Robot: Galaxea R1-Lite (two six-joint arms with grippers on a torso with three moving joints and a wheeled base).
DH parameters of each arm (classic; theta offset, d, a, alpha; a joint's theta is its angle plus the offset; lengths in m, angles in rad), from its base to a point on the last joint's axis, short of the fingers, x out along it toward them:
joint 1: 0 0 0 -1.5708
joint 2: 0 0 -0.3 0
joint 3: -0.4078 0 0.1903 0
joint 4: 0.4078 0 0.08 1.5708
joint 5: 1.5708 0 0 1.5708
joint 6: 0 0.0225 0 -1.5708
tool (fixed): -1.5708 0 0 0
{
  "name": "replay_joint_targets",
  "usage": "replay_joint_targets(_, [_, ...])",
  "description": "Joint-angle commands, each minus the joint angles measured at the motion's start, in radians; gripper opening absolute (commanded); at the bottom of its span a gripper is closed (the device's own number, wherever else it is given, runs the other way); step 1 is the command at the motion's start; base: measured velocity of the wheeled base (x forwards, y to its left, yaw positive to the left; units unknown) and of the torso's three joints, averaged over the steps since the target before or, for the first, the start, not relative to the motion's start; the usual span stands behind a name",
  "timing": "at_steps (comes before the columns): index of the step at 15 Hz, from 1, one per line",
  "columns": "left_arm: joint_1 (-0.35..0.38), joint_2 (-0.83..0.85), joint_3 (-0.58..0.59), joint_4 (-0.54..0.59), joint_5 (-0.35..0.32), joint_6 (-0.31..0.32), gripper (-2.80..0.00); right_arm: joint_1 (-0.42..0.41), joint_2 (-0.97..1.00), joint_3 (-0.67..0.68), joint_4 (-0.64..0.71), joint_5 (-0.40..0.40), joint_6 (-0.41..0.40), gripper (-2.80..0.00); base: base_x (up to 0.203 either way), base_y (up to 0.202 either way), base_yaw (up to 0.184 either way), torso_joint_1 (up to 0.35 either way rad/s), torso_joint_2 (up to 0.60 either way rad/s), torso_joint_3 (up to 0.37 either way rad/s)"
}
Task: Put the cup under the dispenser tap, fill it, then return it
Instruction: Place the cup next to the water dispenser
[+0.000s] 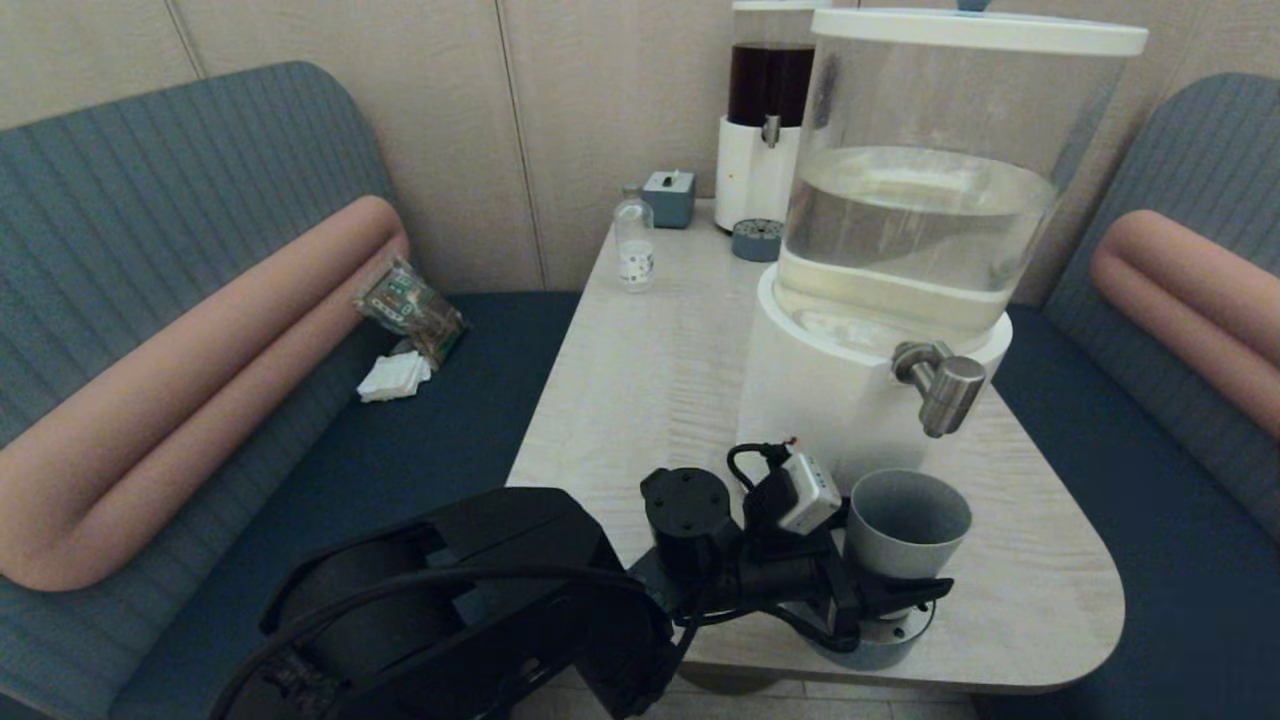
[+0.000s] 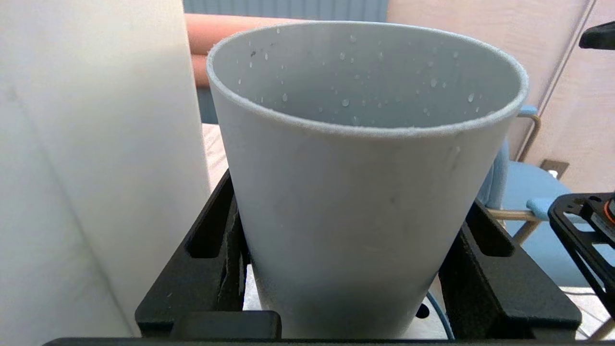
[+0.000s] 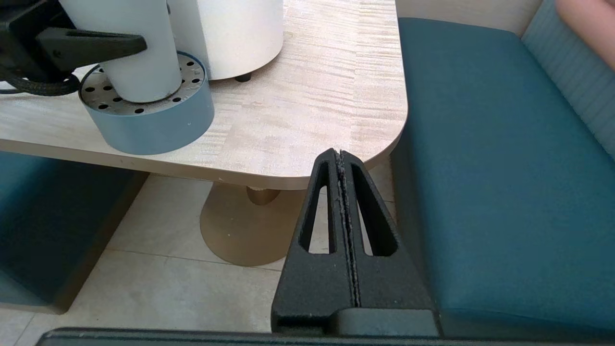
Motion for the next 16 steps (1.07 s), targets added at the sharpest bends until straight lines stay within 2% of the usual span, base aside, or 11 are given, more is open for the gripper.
replay_joint_targets(1, [-0.002, -0.015, 0.016, -0.013, -0.003, 0.000, -2.80, 0.000, 0.001, 0.000, 0.000, 0.000, -0.001, -2.80, 0.000, 0.000, 0.000, 0.000, 0.00, 0.000])
replay_joint_targets(6, [0.001, -0.156, 0.151, -0.015, 0.012, 0.001, -2.80, 0.000, 0.001, 0.000, 0.000, 0.000, -0.001, -2.80, 0.000, 0.000, 0.000, 0.000, 0.00, 0.000])
replay_joint_targets(10, [0.024, -0.250, 0.302, -0.025, 0.028, 0.005, -2.80, 0.001, 0.001, 0.000, 0.000, 0.000, -0.001, -2.80, 0.000, 0.000, 0.000, 0.000, 0.00, 0.000])
replay_joint_targets(16, [0.155, -0.382, 0.441, -0.026, 0.032, 0.006, -2.80, 0.000, 0.001, 0.000, 0.000, 0.000, -0.001, -2.80, 0.000, 0.000, 0.000, 0.000, 0.00, 0.000])
